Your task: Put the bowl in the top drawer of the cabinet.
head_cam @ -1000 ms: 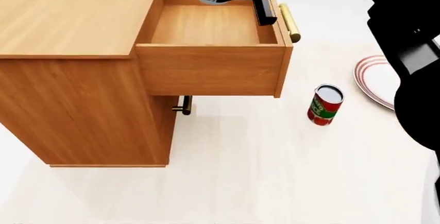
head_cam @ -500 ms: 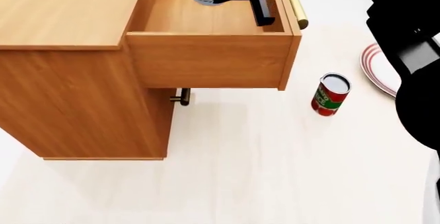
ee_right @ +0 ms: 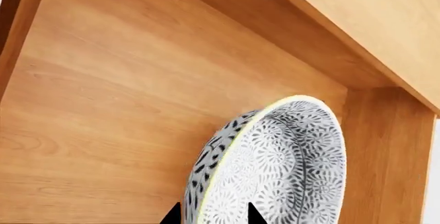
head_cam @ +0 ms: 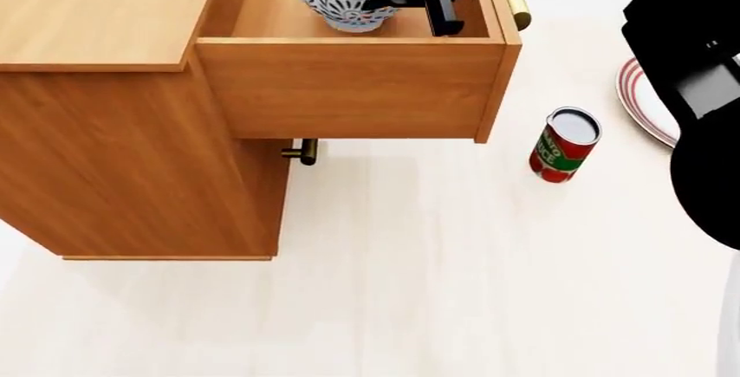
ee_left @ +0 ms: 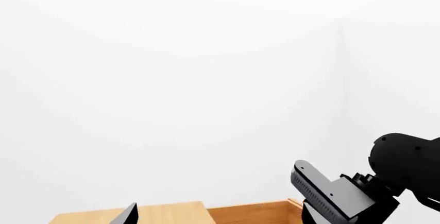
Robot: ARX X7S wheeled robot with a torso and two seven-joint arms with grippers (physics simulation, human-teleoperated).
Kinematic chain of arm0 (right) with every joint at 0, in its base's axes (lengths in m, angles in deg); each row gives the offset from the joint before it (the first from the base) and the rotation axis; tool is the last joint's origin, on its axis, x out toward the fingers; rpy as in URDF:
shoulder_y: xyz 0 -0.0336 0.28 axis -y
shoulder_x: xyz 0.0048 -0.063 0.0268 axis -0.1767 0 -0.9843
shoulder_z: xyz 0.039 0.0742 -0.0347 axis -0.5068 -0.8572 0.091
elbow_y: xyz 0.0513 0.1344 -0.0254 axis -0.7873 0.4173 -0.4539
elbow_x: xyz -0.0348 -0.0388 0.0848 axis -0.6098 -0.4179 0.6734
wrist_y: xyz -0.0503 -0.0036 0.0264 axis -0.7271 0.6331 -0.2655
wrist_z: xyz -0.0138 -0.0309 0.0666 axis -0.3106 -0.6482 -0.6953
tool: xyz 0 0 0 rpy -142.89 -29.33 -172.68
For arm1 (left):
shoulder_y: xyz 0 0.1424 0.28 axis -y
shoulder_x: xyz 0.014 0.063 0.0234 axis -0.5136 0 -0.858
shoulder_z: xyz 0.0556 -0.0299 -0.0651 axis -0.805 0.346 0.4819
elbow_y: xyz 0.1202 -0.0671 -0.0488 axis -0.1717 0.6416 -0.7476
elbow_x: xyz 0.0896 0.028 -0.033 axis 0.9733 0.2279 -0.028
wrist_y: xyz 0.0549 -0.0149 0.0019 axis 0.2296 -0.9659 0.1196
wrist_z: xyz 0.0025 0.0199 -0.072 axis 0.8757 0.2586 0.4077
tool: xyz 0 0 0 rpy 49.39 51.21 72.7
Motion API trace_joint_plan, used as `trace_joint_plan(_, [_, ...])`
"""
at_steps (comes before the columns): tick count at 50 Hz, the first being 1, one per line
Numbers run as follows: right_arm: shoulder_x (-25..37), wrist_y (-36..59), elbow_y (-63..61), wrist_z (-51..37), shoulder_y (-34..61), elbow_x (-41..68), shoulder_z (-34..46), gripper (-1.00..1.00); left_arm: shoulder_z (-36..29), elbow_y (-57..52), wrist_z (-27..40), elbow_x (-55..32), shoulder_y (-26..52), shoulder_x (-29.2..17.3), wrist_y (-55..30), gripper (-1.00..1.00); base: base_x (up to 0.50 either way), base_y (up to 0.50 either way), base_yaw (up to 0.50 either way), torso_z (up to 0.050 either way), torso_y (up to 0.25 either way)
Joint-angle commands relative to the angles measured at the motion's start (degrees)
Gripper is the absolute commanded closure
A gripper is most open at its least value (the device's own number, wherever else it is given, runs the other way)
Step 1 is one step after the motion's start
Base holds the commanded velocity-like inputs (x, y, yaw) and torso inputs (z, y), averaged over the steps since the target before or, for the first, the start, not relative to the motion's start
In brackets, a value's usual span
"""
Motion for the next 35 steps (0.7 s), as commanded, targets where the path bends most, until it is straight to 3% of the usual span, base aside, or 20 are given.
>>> trace_joint_plan(1, [-0.1, -0.1, 0.2, -0.2, -0.2, -0.2, 0.4, -1.0, -0.1, 0.0, 0.0, 0.1, -0.1, 0.2, 0.2, -1.0, 0.0, 0.0, 0.0, 0.0, 0.0])
trace_joint_plan(23, [-0.1, -0.2, 0.8, -0.2, 0.4, -0.2, 0.3, -1.0, 0.4, -0.1, 0.9, -2.2, -0.5, -1.1, 0.9, -1.0, 0.0, 0.0, 0.0, 0.0, 0.0])
trace_joint_plan(35, [-0.1, -0.2, 1.3, -0.1, 0.9, 0.1, 0.1, -1.0, -0.5, -0.3, 0.1, -0.6, -0.3, -0.1, 0.8, -1.0, 0.0, 0.0, 0.0, 0.0, 0.176])
